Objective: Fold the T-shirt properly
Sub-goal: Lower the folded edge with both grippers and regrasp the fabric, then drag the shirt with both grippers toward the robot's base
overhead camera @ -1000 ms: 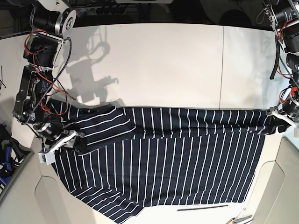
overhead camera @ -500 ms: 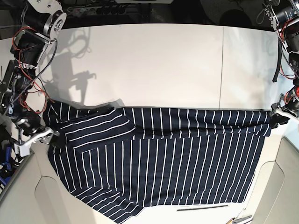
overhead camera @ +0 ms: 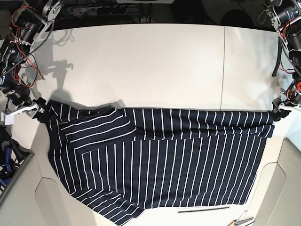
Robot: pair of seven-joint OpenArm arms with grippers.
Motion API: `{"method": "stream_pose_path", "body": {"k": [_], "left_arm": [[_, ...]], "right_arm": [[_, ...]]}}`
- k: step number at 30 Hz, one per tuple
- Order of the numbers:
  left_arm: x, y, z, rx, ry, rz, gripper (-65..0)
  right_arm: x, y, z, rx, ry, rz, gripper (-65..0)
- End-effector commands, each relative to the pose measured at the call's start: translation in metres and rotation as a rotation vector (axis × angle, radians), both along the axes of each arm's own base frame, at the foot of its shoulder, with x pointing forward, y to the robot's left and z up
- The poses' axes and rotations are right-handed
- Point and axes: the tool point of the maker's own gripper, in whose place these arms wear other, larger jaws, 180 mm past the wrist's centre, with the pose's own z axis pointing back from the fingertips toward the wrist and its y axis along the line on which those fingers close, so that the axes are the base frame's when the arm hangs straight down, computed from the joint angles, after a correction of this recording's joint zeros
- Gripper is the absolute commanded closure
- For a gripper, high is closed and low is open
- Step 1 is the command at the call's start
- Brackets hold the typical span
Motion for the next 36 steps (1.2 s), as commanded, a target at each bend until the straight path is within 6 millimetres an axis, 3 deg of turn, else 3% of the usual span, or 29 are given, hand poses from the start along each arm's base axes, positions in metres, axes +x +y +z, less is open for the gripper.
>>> {"method": "stream_pose_path", "body": {"k": [1,10,15,22,26,28,31,33,34,36], "left_arm": [[0.010,0.006,0.018,0.012,-0.052,-0.005,-43.5],[0.014,-0.022,0.000,-0.050,-0.068,-0.005,-43.5],[0.017,-0.032,-0.004,-0.068,-0.071,-0.012,-43.5],[0.020,-0.059,-0.019,-0.088,-0.042,-0.061,-43.4],[0.020,-0.061,-0.022,-0.068,-0.023,-0.079,-43.3],[0.020,-0.061,-0.022,-0.069,-0.023,-0.079,-37.4],[0.020,-0.064,-0.020,-0.069,-0.031,-0.098,-16.2],[0.022,-0.071,-0.016,-0.070,-0.053,-0.145,-5.7],[0.023,-0.074,-0.014,-0.071,-0.063,-0.170,-1.0],[0.024,-0.077,-0.010,-0.075,-0.069,-0.197,0.0]], "right_arm": [[0.011,-0.008,0.018,-0.010,-0.065,-0.009,-38.9],[0.007,0.004,-0.003,0.047,-0.028,-0.003,-39.0],[0.008,0.022,-0.021,0.077,-0.008,0.028,-39.0],[0.013,0.060,-0.026,0.134,-0.022,0.086,-39.0],[0.013,0.076,-0.029,0.165,-0.021,0.094,-37.7],[0.013,0.077,-0.030,0.168,-0.021,0.094,-30.0],[0.014,0.075,-0.029,0.164,-0.022,0.094,-10.3],[0.014,0.075,-0.028,0.162,-0.025,0.094,0.0],[0.014,0.075,-0.028,0.162,-0.026,0.095,0.0],[0.014,0.075,-0.026,0.158,-0.028,0.099,0.0]]}}
